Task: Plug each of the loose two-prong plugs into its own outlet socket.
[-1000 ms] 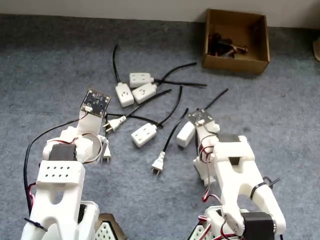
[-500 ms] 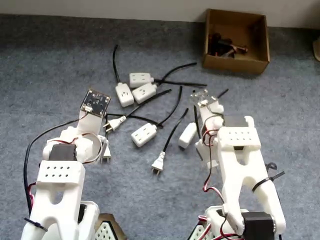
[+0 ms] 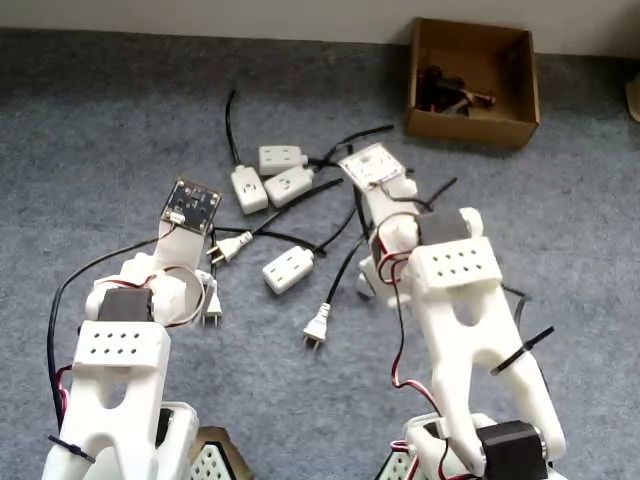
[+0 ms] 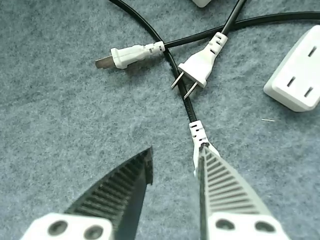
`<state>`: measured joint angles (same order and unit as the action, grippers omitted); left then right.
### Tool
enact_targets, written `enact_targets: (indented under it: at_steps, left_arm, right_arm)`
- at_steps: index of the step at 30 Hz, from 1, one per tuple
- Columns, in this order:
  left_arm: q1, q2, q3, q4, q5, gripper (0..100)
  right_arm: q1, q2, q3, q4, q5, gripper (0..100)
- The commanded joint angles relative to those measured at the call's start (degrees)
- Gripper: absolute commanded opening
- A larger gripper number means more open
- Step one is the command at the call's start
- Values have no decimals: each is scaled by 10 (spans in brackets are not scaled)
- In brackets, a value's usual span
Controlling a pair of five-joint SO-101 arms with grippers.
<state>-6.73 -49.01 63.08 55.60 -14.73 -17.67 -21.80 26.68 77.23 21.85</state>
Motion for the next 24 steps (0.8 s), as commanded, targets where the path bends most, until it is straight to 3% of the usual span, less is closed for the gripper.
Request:
enact_targets:
  at_steps: [1, 7, 13, 24]
  left_arm:
    - [-6, -10, -7, -8, 7, 145]
    - [-6, -9, -6, -7, 7, 145]
    - [-5, -9, -6, -7, 7, 145]
    - [-4, -12, -6, -5, 7, 144]
  right_arm:
    - [-7, -11, -83, 45, -9, 5]
    - [-6, -21, -153, 97, -9, 5]
    - [-5, -153, -163, 102, -5, 5]
    - [-6, -357, 16, 44, -8, 5]
